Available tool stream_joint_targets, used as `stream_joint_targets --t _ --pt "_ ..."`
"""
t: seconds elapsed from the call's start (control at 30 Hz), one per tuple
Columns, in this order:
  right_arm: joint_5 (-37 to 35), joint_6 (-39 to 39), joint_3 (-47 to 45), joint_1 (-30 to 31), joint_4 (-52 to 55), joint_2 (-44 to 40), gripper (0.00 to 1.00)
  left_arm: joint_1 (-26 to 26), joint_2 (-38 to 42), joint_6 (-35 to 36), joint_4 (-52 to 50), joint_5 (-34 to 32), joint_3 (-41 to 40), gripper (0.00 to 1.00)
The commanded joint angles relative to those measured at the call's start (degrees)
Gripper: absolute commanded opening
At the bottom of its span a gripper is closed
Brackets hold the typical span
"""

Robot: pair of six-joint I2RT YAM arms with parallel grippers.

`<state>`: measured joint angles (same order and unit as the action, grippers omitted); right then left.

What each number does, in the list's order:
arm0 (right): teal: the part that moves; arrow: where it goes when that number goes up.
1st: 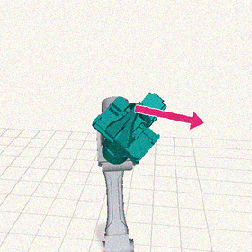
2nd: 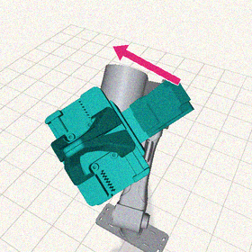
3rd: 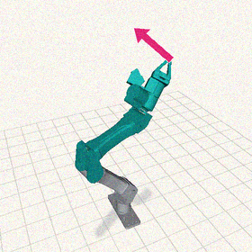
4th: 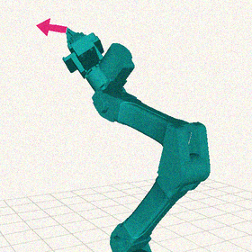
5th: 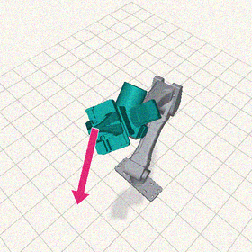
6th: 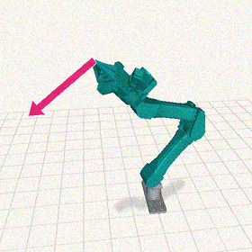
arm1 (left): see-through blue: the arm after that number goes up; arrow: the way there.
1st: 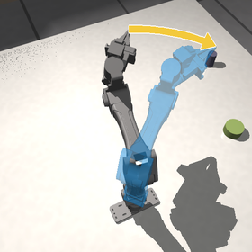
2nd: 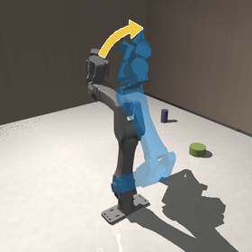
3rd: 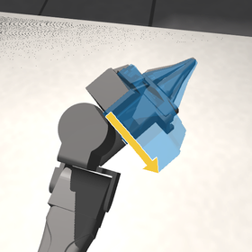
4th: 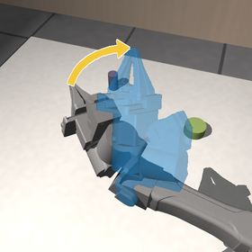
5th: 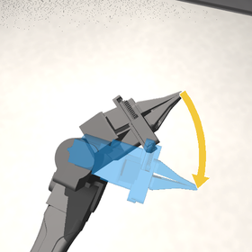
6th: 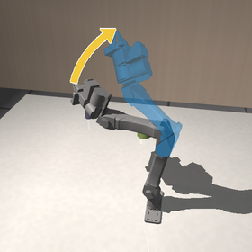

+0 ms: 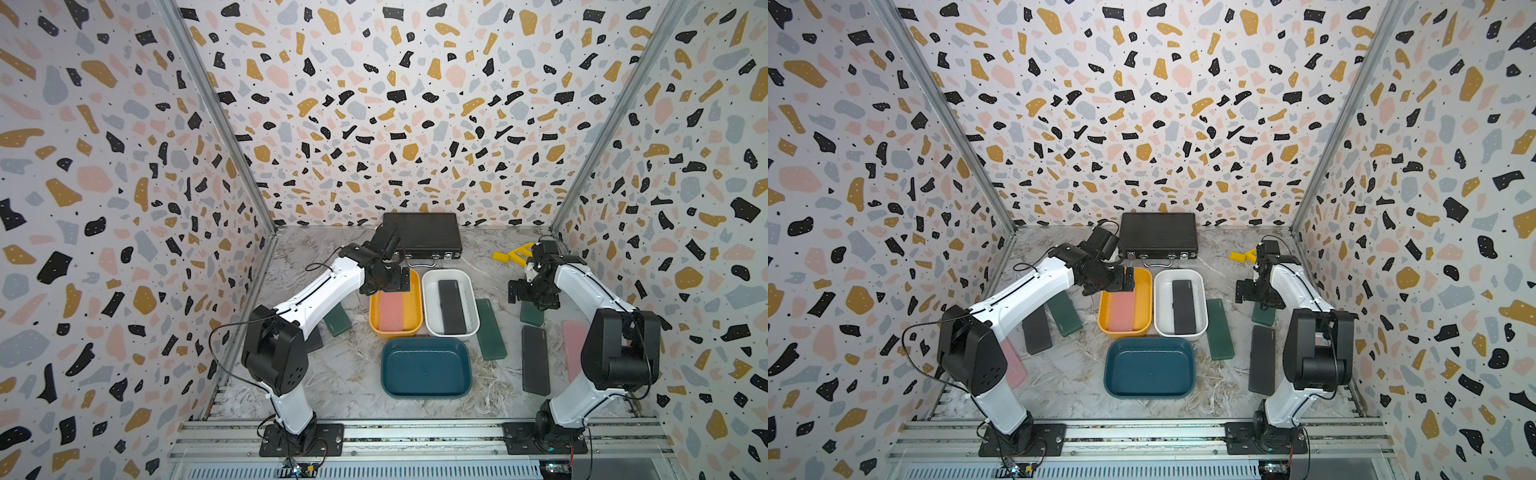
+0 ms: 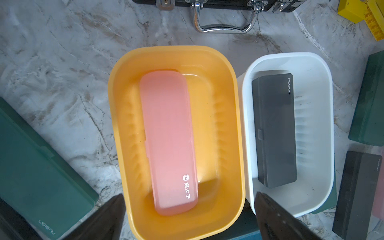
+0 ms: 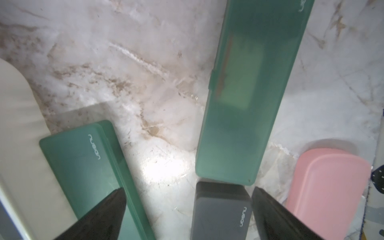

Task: Place the pencil cases by color into the storage box
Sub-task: Pick up the pencil case from the center of the board.

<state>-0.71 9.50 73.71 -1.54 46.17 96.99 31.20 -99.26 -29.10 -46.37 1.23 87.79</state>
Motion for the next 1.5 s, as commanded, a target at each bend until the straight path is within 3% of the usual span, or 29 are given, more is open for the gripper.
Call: stream_joint_targets --t 0.0,0.3,0.7,1.07,1.47 --pt "-2.6 -0.8 3.4 -0.9 -0.7 1.1 0.99 0.1 1.7 0.9 2.6 0.7 -2.0 1.00" --pt "-5.6 -1.8 5.7 -5.1 -1.5 6.0 0.99 0.1 3.2 0.4 5.5 2.9 -4.9 1.00" --pt "0.0 -1.2 8.2 -6.7 -5.1 12.0 0.99 0.1 2.1 1.2 5.7 0.8 -5.4 1.00" --pt "-0.9 -1.0 10.8 -7.3 -5.7 17.4 0.99 0.1 -0.2 0.6 5.9 0.6 -3.8 1.00" --pt "-0.2 -0.4 11.0 -7.7 -6.7 18.6 0.90 0.1 -1.0 0.4 5.7 0.4 -3.6 1.00"
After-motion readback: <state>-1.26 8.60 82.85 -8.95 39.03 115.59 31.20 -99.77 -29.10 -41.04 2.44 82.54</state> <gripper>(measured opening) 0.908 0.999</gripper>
